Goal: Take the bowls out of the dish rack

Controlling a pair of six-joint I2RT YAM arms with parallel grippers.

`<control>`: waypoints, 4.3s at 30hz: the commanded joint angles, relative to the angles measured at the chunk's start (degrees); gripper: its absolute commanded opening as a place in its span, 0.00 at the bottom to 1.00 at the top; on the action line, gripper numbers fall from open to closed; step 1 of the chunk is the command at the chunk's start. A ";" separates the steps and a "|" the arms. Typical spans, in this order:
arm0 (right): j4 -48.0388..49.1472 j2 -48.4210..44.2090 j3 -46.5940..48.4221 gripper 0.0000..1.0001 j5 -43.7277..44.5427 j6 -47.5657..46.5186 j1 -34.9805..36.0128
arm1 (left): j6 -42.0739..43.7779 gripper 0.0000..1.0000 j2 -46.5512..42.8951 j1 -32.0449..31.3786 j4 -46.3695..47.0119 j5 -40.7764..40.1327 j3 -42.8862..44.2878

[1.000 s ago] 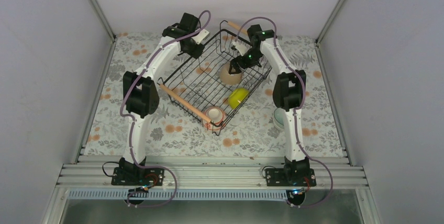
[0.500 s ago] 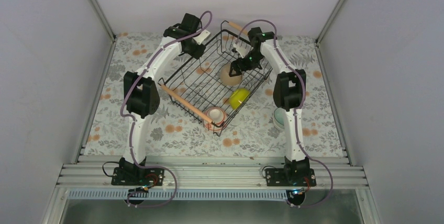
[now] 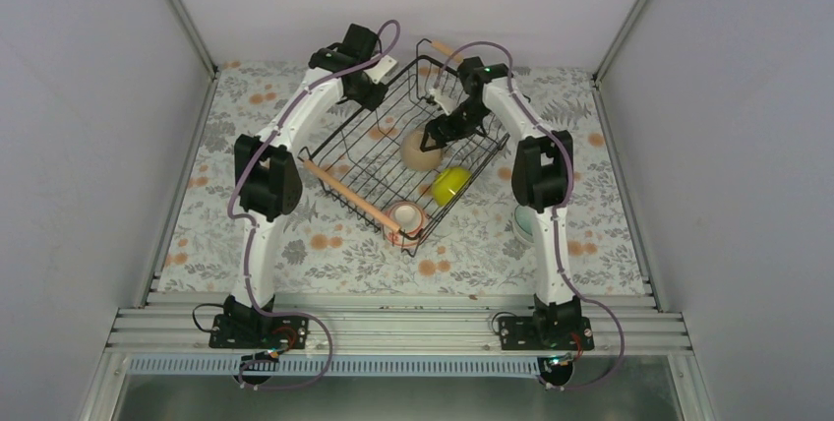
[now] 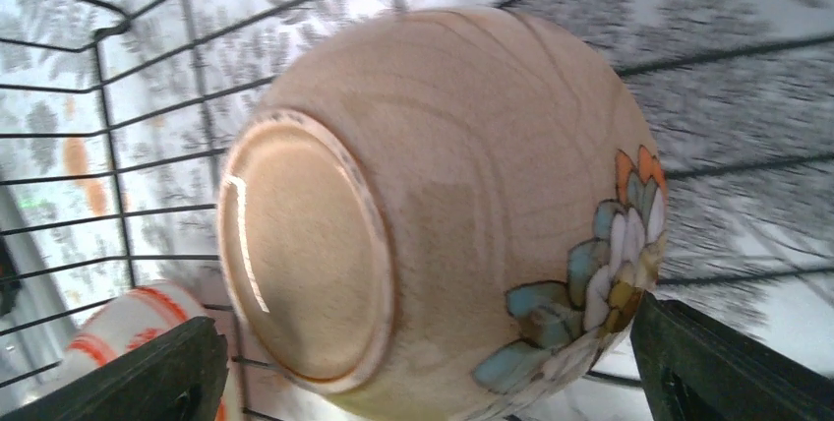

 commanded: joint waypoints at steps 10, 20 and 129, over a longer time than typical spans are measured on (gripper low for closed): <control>-1.22 -2.04 -1.93 1.00 -7.33 0.51 5.41 | -0.25 0.02 0.74 -1.63 1.65 -0.62 2.06; -1.20 -0.19 -2.66 1.00 -3.23 -0.06 6.07 | -0.40 0.02 1.01 -1.73 1.47 -0.76 3.22; -1.27 -13.73 -14.51 1.00 -20.74 6.04 22.82 | 0.72 0.02 1.41 -3.82 1.52 -4.97 4.58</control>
